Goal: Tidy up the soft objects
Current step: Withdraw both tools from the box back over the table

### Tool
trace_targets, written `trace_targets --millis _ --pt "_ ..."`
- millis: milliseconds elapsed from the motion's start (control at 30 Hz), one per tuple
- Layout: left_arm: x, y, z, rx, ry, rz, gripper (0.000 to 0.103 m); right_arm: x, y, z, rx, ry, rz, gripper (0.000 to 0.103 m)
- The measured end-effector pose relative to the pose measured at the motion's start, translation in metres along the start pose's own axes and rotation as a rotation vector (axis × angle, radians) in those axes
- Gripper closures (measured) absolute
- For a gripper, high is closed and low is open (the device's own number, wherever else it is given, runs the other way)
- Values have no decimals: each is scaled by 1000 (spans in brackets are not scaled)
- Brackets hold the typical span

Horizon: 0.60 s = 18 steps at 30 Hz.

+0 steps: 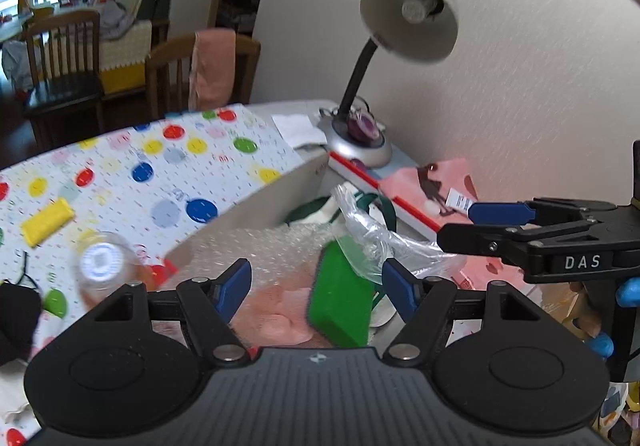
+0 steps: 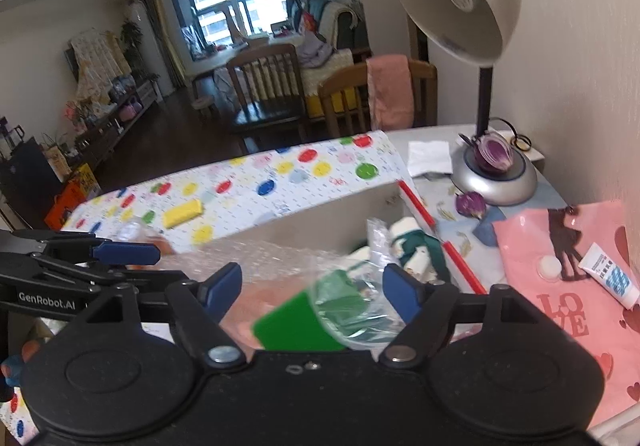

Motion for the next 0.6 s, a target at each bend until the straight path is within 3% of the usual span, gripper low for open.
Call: trace_targets --millis 200,500,567,600 --pt "0 -38 33 31 -13 -62 21 -1 -8 42 29 -37 -25 16" --pt "-16 -77 102 54 -58 -76 14 -17 5 115 89 -91 -28 7" --pt "-19 -83 117 60 -55 -77 9 -21 10 131 98 -105 -22 5" --pt "-22 -87 123 65 -52 -78 2 -23 13 139 102 -112 -19 5"
Point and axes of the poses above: each gripper's, at about its wrist camera, not at the fingertips, and y roughly the way its jaws point, z to its left, x to its top, the point moved 10 cm from there along y, roughly the way its jaws point, and after that the axes turned 10 degrees about x, right-handed, at the moved point
